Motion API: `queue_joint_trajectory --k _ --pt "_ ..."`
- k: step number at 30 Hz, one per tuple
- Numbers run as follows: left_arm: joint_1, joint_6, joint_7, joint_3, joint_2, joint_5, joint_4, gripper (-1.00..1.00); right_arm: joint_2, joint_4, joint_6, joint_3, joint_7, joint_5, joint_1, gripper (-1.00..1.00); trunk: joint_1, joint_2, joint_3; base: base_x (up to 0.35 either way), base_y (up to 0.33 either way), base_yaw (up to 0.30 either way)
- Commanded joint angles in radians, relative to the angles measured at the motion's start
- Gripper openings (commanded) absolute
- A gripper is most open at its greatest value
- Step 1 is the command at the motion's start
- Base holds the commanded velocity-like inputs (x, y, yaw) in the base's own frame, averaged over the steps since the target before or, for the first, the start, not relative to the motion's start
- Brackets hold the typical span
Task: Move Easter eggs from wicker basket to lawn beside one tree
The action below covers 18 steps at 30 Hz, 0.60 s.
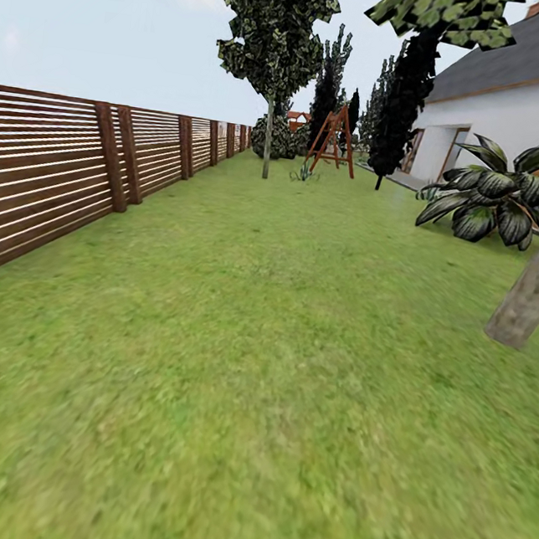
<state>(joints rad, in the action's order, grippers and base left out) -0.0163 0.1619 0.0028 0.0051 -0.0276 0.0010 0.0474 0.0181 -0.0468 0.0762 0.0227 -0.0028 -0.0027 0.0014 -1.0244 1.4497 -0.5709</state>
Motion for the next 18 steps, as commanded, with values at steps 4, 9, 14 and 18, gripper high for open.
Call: queue_joint_trajectory --k 4,9,14,18 --pt "-0.001 0.018 0.000 0.002 -0.001 0.002 -0.001 1.00 0.001 -0.001 0.003 0.002 0.000 0.000 0.000 1.00 -0.001 0.000 -0.001 0.331 -0.001 0.000" --pt "-0.001 0.033 0.000 0.005 -0.002 0.005 0.000 1.00 0.001 -0.001 0.002 -0.002 0.000 0.000 0.000 1.00 -0.001 0.000 -0.001 0.331 0.000 0.000" --pt "-0.001 0.065 0.000 0.005 -0.003 0.006 0.000 1.00 0.003 0.000 0.002 -0.009 0.000 0.007 0.000 1.00 -0.001 0.000 -0.001 0.331 0.000 0.000" --pt "-0.001 0.071 0.000 0.006 -0.003 0.007 -0.001 1.00 0.003 0.000 0.002 -0.006 -0.002 0.007 0.000 1.00 -0.001 0.000 -0.001 0.332 0.000 0.057"
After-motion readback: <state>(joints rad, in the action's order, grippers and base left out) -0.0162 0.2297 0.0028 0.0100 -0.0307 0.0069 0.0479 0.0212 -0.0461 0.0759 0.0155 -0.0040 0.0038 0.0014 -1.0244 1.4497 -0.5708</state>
